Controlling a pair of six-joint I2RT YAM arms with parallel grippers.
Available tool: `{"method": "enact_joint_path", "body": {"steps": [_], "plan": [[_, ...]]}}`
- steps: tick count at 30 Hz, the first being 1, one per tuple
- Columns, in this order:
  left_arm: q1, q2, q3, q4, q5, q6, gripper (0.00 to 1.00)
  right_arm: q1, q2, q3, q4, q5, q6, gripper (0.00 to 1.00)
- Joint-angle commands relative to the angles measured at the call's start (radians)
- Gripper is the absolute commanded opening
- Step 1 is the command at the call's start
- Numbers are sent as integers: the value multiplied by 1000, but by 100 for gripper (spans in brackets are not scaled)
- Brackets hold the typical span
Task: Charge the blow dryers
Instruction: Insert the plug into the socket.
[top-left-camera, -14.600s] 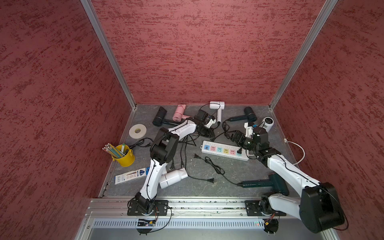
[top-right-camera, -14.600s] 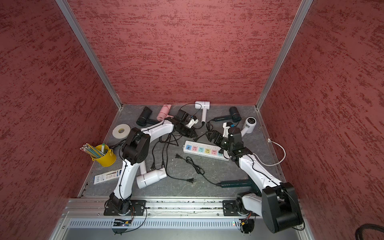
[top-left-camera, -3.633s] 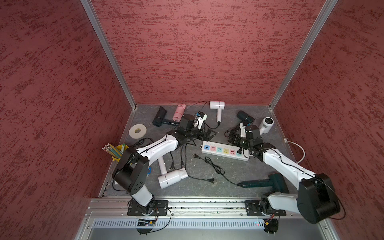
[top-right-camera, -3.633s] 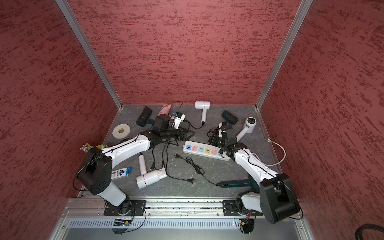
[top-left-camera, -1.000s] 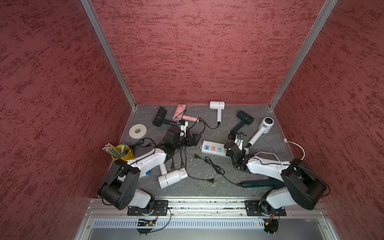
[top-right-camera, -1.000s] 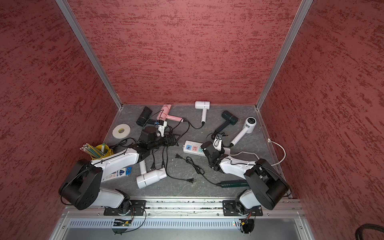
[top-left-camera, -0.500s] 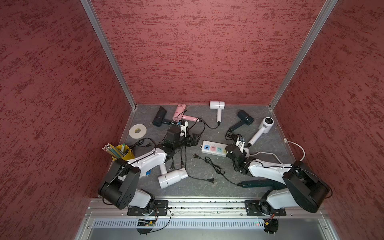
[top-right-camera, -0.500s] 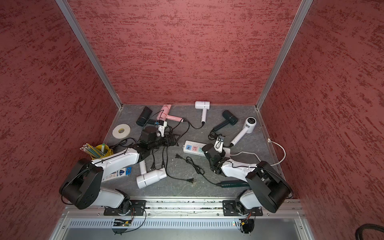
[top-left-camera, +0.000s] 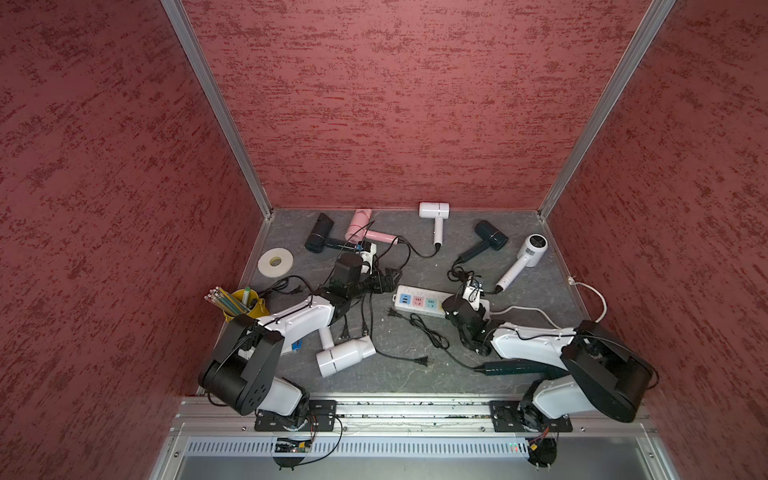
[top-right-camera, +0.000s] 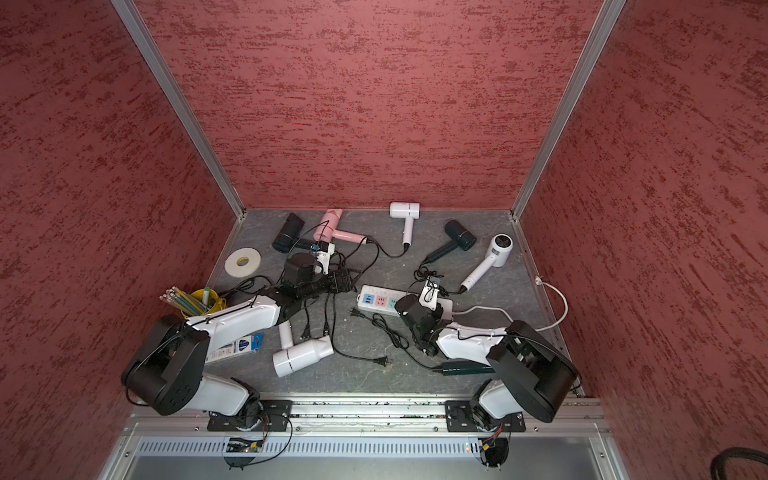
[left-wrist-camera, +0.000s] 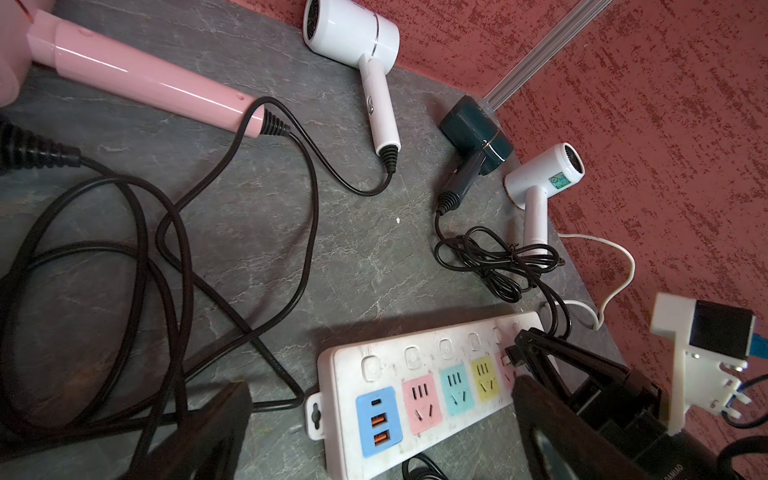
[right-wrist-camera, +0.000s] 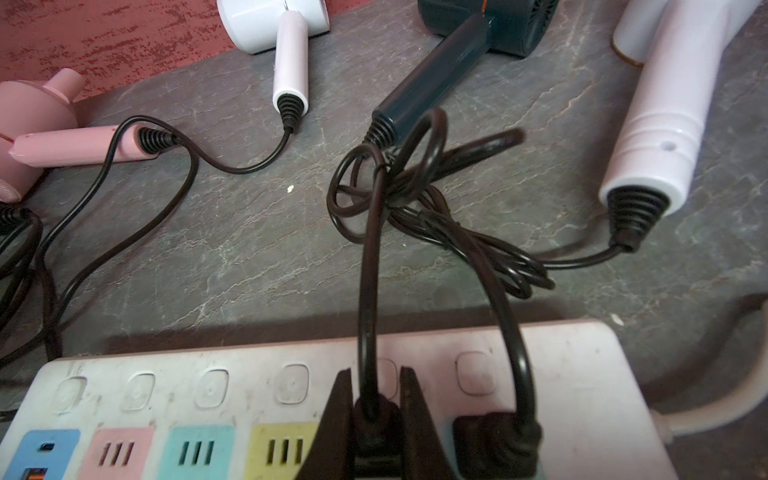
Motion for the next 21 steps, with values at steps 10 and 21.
{"method": "enact_joint_path", "body": {"steps": [10, 21], "plan": [[-1, 15, 4, 13, -19, 16, 100, 105, 112, -30, -220, -85, 36, 0], [-2, 60, 53, -74, -51, -5, 100, 167, 66, -85, -204, -87, 76, 0]]}}
